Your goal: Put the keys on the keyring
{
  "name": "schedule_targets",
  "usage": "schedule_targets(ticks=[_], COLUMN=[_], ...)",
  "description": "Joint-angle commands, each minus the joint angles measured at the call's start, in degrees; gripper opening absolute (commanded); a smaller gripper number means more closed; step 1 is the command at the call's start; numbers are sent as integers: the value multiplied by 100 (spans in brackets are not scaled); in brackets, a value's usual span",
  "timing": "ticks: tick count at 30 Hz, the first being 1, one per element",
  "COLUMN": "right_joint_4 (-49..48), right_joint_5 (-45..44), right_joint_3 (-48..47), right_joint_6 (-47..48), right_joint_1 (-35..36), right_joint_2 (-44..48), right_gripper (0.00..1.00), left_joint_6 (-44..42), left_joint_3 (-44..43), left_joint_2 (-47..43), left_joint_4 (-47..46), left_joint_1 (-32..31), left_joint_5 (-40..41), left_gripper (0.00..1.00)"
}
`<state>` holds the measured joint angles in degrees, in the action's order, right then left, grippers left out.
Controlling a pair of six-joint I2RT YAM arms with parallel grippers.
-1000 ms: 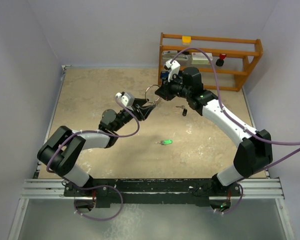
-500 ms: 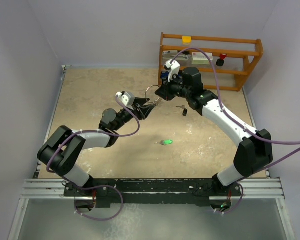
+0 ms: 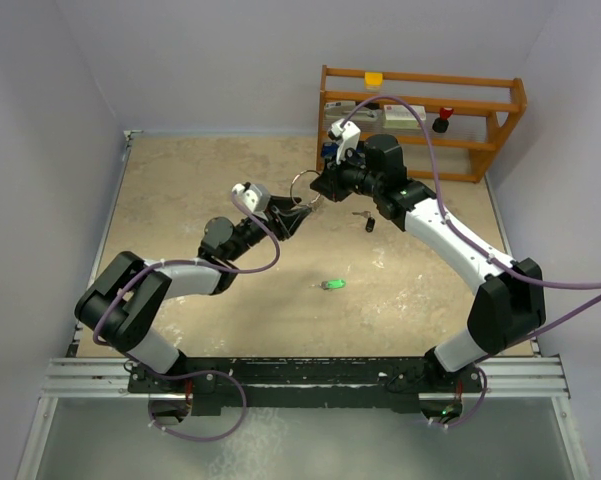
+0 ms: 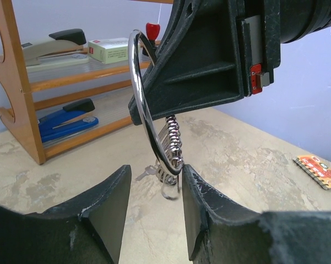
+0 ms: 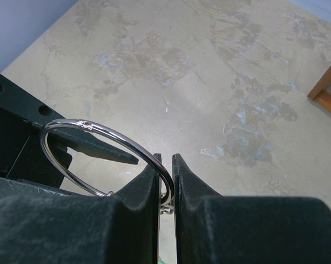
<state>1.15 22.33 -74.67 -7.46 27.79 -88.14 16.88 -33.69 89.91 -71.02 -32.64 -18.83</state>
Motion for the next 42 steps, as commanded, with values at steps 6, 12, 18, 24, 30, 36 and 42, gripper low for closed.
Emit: schedule_targets(ticks=[6,12,18,24,30,36,42], right_joint_4=[-100,-86,-75,-41,-1,15,26], right_joint_5=[193,201,210,219,225,241,237], right_joint_3=[-324,-337,-346,-370,-380,-381,-390], right_joint_6=[83,87,95,120,164,174,184], right_joint_1=[-1,5,-3,-2,-2,3,-2], right_joint_2=[-17,-19,-19,-28,-28,-28,-28], right_gripper=[0,0,0,0,0,0,0], left_joint_6=[-11,-16,-34,-52,-143,-201,-212], left_joint_3=[-276,-295,-322,-321,-298,-281,-287], left_joint_2=[1,-10,-4,-8,-57,-97,-105], left_joint_4=[-199,-144,-78,2,181,229,244], left_joint_1=[21,21,21,21,21,26,21], left_joint_5=[-154,-176,-219,-241,-240,-192,-196], left_gripper=[37,35,33,33,35,36,31])
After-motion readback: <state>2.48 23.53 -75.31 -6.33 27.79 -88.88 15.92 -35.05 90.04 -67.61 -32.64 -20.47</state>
